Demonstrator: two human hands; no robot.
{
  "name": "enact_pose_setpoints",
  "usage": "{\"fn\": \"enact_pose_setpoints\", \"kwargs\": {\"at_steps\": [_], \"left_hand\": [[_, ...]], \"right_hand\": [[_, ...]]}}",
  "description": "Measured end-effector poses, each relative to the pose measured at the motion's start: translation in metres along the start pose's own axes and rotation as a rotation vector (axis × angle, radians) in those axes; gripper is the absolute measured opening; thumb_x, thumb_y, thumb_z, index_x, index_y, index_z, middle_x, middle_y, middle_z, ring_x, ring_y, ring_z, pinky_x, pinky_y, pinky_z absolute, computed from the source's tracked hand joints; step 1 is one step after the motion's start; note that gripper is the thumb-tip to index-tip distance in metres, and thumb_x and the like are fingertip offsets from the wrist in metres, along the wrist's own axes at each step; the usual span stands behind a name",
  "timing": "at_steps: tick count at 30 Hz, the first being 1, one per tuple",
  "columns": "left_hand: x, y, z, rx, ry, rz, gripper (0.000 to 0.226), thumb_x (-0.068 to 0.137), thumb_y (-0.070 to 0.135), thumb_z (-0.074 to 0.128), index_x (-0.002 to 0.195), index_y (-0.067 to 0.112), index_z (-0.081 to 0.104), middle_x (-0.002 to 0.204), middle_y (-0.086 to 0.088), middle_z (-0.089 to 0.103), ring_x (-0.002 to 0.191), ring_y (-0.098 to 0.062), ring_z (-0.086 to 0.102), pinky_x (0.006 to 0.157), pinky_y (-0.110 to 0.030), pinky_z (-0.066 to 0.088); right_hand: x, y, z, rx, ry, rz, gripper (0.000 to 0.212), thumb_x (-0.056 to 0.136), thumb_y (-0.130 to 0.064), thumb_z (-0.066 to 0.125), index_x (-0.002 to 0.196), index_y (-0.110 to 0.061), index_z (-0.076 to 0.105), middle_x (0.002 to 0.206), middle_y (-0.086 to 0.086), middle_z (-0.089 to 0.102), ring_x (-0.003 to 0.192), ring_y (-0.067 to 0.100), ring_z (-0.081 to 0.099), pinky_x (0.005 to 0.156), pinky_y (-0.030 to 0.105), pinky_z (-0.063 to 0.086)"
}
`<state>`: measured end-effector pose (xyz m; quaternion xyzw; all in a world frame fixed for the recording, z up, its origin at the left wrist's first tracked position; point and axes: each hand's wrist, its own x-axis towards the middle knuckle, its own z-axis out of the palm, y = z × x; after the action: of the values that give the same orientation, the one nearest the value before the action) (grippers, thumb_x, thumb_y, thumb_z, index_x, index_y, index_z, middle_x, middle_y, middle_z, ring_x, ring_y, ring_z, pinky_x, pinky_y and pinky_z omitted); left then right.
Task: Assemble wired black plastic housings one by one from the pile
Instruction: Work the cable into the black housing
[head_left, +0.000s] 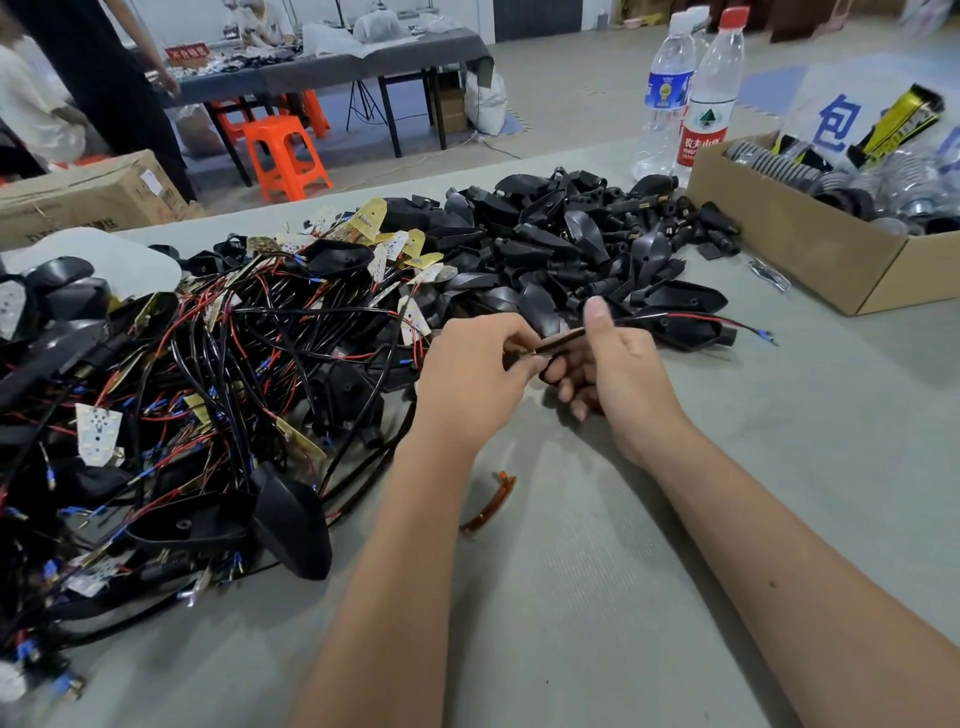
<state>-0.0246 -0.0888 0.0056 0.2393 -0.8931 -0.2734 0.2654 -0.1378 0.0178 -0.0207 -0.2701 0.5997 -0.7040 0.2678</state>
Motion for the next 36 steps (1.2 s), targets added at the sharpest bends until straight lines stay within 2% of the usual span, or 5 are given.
{"fn": "enact_pose_setpoints", "kwargs": {"at_steps": [6, 21, 29, 32, 36], "left_hand": [[-0.001, -0.008, 0.003, -0.001, 0.013, -0.031, 0.002, 0.087, 0.027, 0.076, 0.088, 0.028, 0.075, 0.072, 0.011, 0.068, 0.075, -0.009, 0.064, 0.077, -0.04, 0.055], [-0.003, -0.007, -0.003, -0.004, -0.033, -0.036, 0.006, 0.091, 0.031, 0.073, 0.085, 0.03, 0.074, 0.076, 0.015, 0.069, 0.074, -0.003, 0.061, 0.077, -0.036, 0.055], [-0.007, -0.021, -0.026, -0.042, -0.279, -0.119, 0.031, 0.08, 0.021, 0.085, 0.099, 0.042, 0.073, 0.102, 0.018, 0.071, 0.101, 0.01, 0.061, 0.091, -0.021, 0.048], [-0.007, -0.026, -0.037, -0.121, -0.326, -0.177, 0.035, 0.086, 0.013, 0.077, 0.115, 0.033, 0.073, 0.114, 0.014, 0.072, 0.113, 0.0, 0.064, 0.103, -0.028, 0.047], [-0.008, -0.029, -0.047, -0.179, -0.285, -0.268, 0.035, 0.094, 0.0, 0.063, 0.12, 0.022, 0.072, 0.111, 0.005, 0.075, 0.096, -0.01, 0.069, 0.094, -0.03, 0.056]], "right_hand": [[0.009, -0.004, -0.014, 0.295, 0.377, 0.015, 0.063, 0.112, -0.043, 0.03, 0.09, -0.004, 0.075, 0.06, 0.009, 0.061, 0.043, 0.013, 0.045, 0.037, 0.019, 0.027], [0.013, -0.004, -0.02, 0.24, 0.548, 0.002, 0.054, 0.111, -0.032, 0.04, 0.075, -0.011, 0.075, 0.053, -0.006, 0.059, 0.041, 0.005, 0.045, 0.039, 0.016, 0.032], [0.017, -0.003, -0.029, 0.337, 0.648, 0.002, 0.022, 0.107, -0.018, 0.054, 0.095, -0.002, 0.063, 0.065, 0.008, 0.063, 0.045, 0.011, 0.05, 0.04, 0.023, 0.039], [0.015, -0.005, -0.025, 0.368, 0.759, -0.014, 0.017, 0.099, -0.009, 0.065, 0.102, -0.009, 0.048, 0.074, 0.012, 0.067, 0.045, 0.012, 0.057, 0.046, 0.025, 0.05], [0.006, 0.0, -0.022, -0.073, 0.808, -0.193, 0.032, 0.093, -0.024, 0.073, 0.089, -0.023, 0.041, 0.073, -0.008, 0.057, 0.053, -0.002, 0.053, 0.059, 0.026, 0.045]]}}
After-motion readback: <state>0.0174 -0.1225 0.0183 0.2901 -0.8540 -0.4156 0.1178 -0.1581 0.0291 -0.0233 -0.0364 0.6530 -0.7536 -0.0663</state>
